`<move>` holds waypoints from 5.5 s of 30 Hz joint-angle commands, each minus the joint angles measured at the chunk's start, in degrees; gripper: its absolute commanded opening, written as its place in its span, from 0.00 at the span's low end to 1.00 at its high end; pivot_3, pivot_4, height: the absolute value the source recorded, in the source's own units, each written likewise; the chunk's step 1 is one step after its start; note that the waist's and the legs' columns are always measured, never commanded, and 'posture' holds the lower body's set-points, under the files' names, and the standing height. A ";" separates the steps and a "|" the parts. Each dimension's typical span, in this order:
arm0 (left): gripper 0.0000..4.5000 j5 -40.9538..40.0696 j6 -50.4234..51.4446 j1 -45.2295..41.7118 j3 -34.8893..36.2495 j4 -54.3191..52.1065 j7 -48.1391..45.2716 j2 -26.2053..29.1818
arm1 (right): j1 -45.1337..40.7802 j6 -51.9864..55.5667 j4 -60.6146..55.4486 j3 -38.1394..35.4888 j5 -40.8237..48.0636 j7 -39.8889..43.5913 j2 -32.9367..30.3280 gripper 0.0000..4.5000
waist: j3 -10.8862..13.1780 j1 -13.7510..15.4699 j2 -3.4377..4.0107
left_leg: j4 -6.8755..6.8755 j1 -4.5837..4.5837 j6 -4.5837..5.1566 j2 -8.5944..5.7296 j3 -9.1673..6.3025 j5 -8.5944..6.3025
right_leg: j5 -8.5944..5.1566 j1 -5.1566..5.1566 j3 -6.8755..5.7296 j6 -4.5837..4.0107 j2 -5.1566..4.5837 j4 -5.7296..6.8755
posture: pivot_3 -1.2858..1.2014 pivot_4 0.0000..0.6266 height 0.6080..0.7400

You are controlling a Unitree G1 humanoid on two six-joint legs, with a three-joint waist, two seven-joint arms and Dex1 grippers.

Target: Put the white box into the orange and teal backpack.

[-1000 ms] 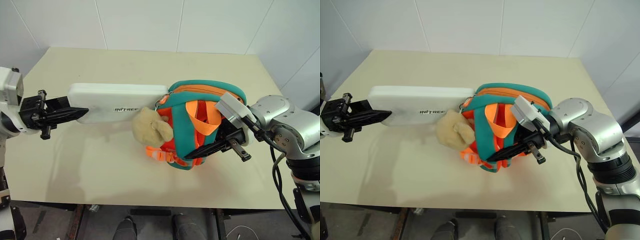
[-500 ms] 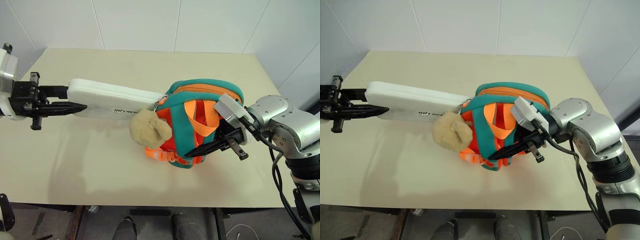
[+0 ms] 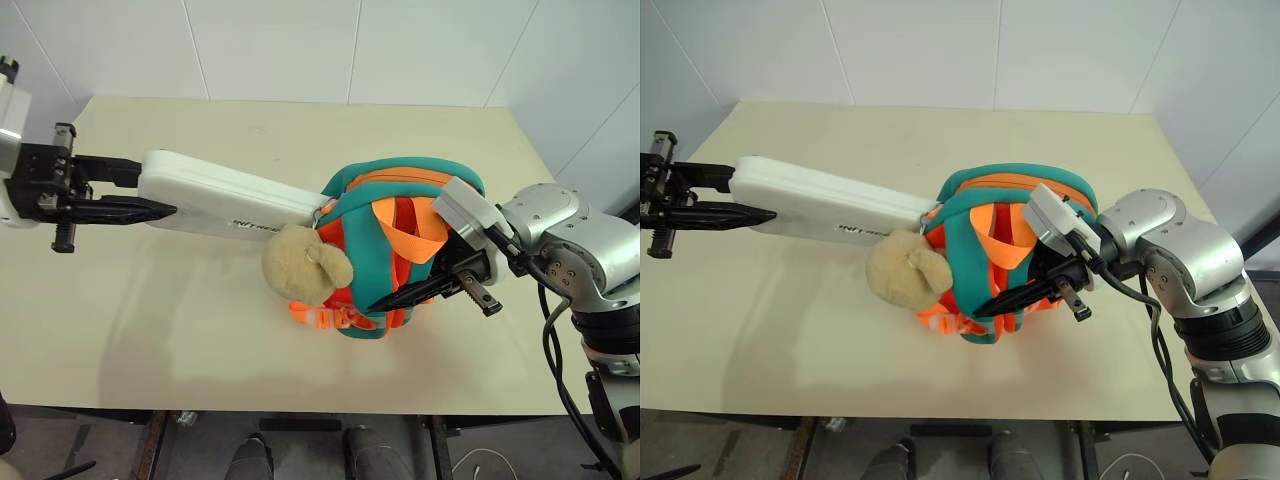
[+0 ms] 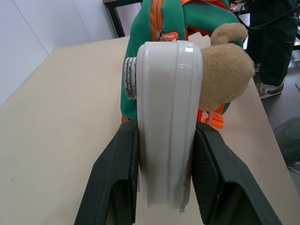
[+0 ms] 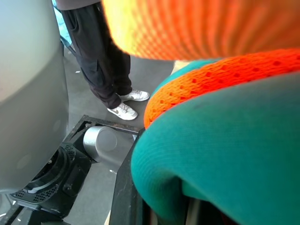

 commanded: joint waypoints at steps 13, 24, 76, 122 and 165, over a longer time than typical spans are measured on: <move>0.26 15.98 -10.42 -7.93 -12.98 2.59 8.98 -8.60 | -1.67 -1.55 -0.59 0.62 -1.12 2.32 1.66 0.00 | 0.00 0.01 0.00 | 0.18 0.02 0.00 0.02 -0.02 0.00 | 0.01 0.05 0.02 0.01 0.04 0.13 | 0.52 0.24 1.00; 0.26 18.04 -1.15 -11.39 -19.03 2.59 23.02 -26.72 | -1.63 -1.45 -0.60 0.98 -1.40 1.97 3.12 0.00 | 0.01 0.49 0.03 | 0.82 0.07 0.09 0.00 -0.16 -0.05 | 0.16 0.51 0.01 0.25 0.09 0.17 | 0.52 0.24 1.00; 0.00 12.25 12.88 -7.94 -18.55 2.87 32.29 -31.41 | -1.20 -2.03 0.00 0.98 -3.87 0.73 6.05 0.00 | 0.07 0.14 0.11 | 0.75 0.14 0.12 -0.04 -0.26 -0.07 | 0.20 0.69 0.01 0.29 0.12 -0.03 | 0.52 0.24 1.00; 0.28 -18.91 43.32 -3.78 0.92 -24.05 42.72 -14.91 | 0.79 -3.82 0.34 -1.81 -2.14 -0.64 8.99 0.00 | 0.13 -0.16 0.10 | 0.61 0.17 0.07 -0.02 -0.32 -0.12 | 0.17 0.70 0.00 0.26 0.14 -0.16 | 0.52 0.24 1.00; 0.05 13.43 4.19 -4.15 -16.01 15.90 23.20 -20.21 | 8.75 3.61 -9.81 -6.05 2.93 -17.74 7.67 0.00 | 0.14 0.30 0.11 | 0.31 0.16 0.05 0.00 -0.28 -0.12 | 0.02 0.54 -0.01 0.10 0.15 -0.11 | 0.52 0.24 1.00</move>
